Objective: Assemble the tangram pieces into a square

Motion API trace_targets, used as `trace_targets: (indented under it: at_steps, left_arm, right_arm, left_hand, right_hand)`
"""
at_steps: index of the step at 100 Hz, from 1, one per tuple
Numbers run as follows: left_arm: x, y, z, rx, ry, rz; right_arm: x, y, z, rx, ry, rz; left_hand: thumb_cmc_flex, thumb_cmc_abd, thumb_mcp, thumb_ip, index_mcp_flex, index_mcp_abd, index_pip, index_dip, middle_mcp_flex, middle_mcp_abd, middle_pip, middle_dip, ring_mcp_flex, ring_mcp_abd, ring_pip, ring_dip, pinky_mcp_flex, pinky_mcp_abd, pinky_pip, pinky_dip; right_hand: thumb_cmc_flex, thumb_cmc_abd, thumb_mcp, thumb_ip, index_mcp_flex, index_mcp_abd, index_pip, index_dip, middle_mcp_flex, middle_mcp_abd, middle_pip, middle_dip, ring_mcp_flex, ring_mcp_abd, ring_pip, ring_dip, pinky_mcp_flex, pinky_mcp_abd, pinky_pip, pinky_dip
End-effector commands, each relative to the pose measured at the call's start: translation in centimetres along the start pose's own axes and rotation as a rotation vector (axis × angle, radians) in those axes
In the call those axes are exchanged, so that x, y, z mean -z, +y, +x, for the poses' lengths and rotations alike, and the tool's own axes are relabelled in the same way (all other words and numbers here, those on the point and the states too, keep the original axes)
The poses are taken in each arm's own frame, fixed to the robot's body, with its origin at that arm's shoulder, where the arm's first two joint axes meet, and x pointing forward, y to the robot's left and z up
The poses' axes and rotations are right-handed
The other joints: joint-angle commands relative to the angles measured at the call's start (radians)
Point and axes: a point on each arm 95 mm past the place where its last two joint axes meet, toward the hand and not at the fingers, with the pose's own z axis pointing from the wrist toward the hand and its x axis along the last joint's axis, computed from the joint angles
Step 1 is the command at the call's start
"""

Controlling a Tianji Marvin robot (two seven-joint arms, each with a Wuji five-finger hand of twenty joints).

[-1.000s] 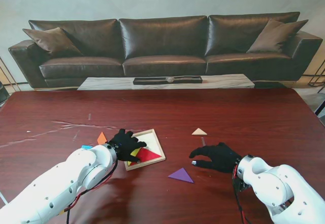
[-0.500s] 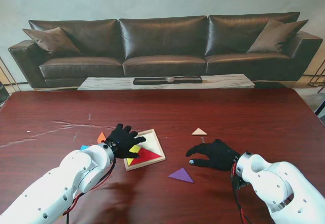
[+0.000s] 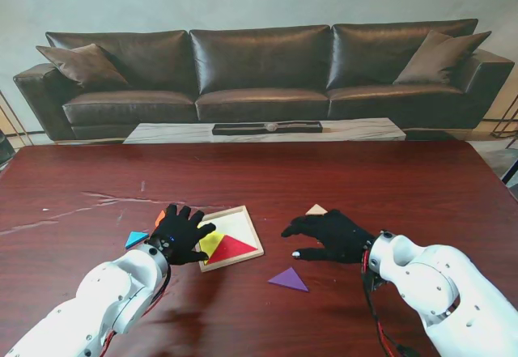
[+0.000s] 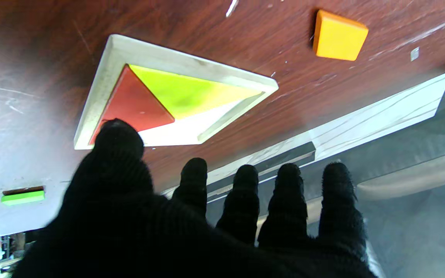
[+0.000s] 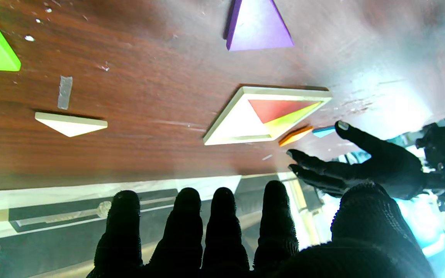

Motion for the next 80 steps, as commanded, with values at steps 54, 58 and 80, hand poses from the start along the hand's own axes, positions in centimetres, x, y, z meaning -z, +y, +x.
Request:
trace_targets:
  at_steps: [54,58,80]
  left_arm:
    - [4.6,1.2,-1.0,0.232,-0.176,-0.047]
    - [4.8,1.2,-1.2,0.236,-0.186,-0.05]
    - [5.3,1.4,-2.1,0.237,-0.219,-0.062]
  right_arm:
    - [-1.5,1.8,-0.9,0.036,0.049,0.011]
    - [-1.5,1.8,-1.1,0.037,0.047,0.014]
    - [-1.3,1.9,-1.9,0.032,0.037,0.019]
  left_hand:
    - [0.015,0.051,-0.052,0.059,0.027,0.028,-0.014,0.021,-0.036,0.028,-0.056,-0.03,-0.022,-0.004,-0.096,-0.085,0.004,-0.001,-0.086,-0.083]
    - [0.015,0.051,-0.053,0.06,0.026,0.029,-0.016,0.02,-0.036,0.03,-0.058,-0.031,-0.021,-0.005,-0.098,-0.087,0.003,-0.003,-0.088,-0.086]
    - [0.023,0.041,-0.054,0.062,0.023,0.033,-0.024,0.02,-0.037,0.032,-0.063,-0.033,-0.018,-0.008,-0.097,-0.091,0.007,-0.003,-0.089,-0.09]
  right_hand:
    - [-0.065,-0.018,-0.001,0.026,0.019,0.014,-0.504,0.099,-0.044,-0.018,-0.226,-0.068,-0.117,-0.063,-0.067,-0.081,0.002,-0.094,-0.171,-0.139]
    - [-0.065,-0.019,-0.001,0.026,0.019,0.015,-0.506,0.099,-0.047,-0.016,-0.228,-0.069,-0.122,-0.064,-0.07,-0.082,0.0,-0.095,-0.173,-0.141]
    - [-0.071,-0.026,0.0,0.026,0.023,0.021,-0.529,0.06,-0.05,-0.004,-0.254,-0.075,-0.133,-0.06,-0.08,-0.087,0.003,-0.095,-0.207,-0.15]
